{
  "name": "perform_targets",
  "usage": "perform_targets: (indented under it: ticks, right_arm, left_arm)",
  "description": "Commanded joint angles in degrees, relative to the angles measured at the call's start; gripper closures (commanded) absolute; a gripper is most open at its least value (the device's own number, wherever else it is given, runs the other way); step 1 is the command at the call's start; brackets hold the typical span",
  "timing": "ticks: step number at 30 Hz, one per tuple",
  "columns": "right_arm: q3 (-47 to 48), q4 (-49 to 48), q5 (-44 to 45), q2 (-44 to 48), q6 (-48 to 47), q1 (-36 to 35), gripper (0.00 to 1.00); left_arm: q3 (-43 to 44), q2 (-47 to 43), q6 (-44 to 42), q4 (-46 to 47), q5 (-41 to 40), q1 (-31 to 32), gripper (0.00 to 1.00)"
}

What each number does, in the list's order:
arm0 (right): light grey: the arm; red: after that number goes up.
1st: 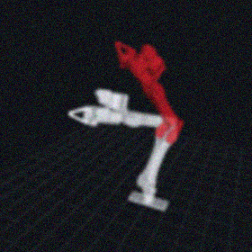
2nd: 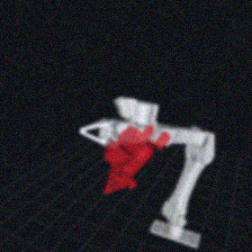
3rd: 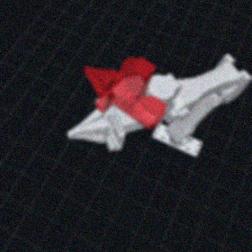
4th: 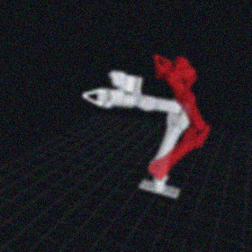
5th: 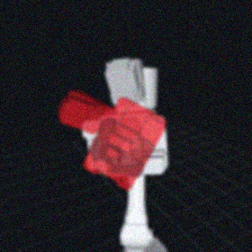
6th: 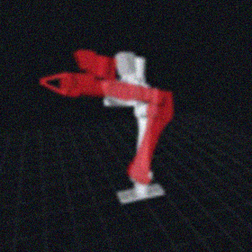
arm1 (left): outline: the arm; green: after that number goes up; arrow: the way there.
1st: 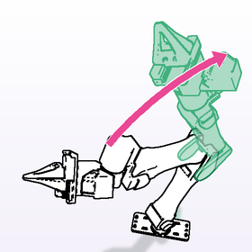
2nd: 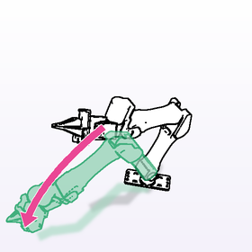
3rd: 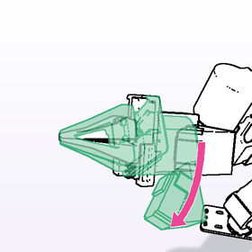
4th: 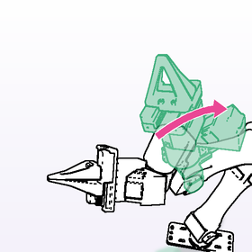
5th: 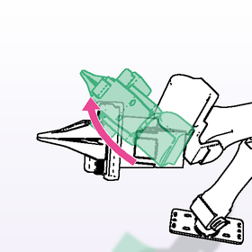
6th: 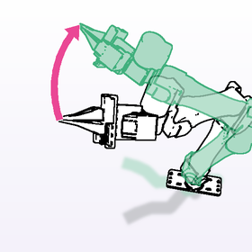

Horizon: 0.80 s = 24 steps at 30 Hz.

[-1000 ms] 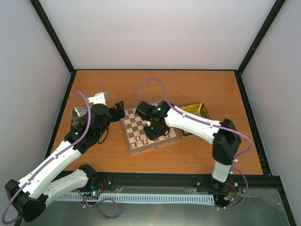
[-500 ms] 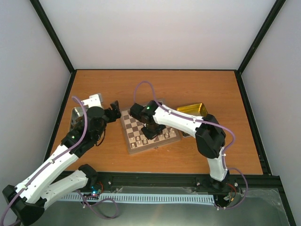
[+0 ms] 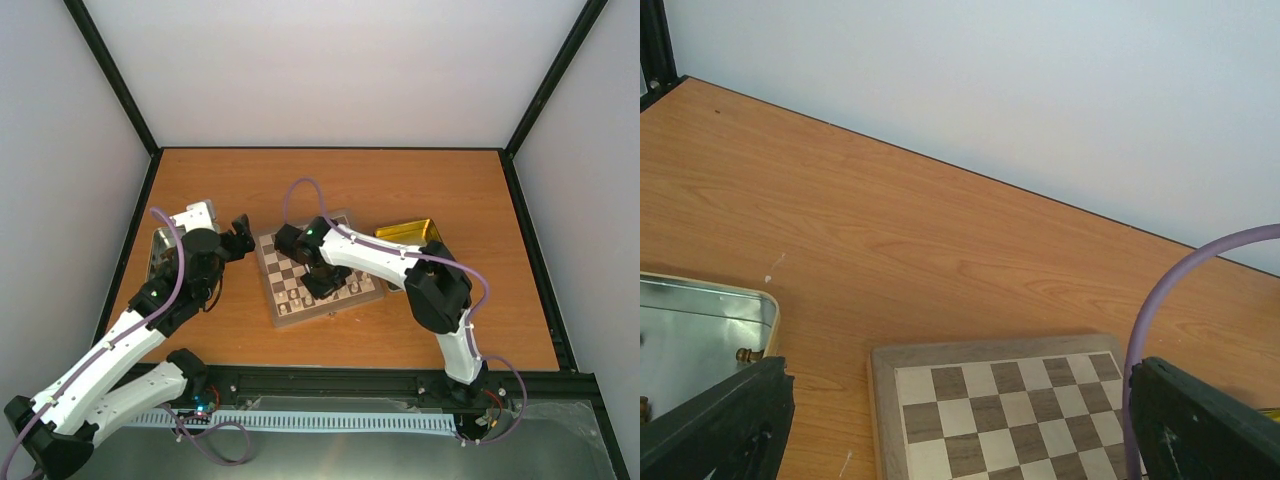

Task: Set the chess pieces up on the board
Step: Place the chess piece on the chessboard, then adjust the storage box at the center of the board.

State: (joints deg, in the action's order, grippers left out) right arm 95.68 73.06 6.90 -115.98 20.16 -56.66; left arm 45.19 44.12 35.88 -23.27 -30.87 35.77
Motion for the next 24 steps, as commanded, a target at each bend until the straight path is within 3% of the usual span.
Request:
perform_targets:
  ticks: [1, 8, 16, 24]
  right_arm:
    - [0.67, -0.63, 0.17, -1.54, -0.69, -0.46, 0.85]
    - [2.24, -1.63, 0.57, 0.79, 1.83, -0.44, 0.65]
    - [-1.08, -7.25, -1.02, 10.9, 5.97, 2.19, 0.58]
    - [-19.28, -17.6, 2.71, 27.71, 6.28, 18.23, 0.46]
  left_arm:
    - [0.01, -0.7, -0.72, 0.02, -1.14, -0.26, 0.07]
    - [0.05, -0.65, -0.55, 0.06, -0.9, -0.26, 0.07]
    - [0.29, -0.86, -0.16, -0.2, -0.38, -0.26, 0.07]
    - [0.42, 0.22, -0.86, 0.57, 2.47, -0.22, 0.07]
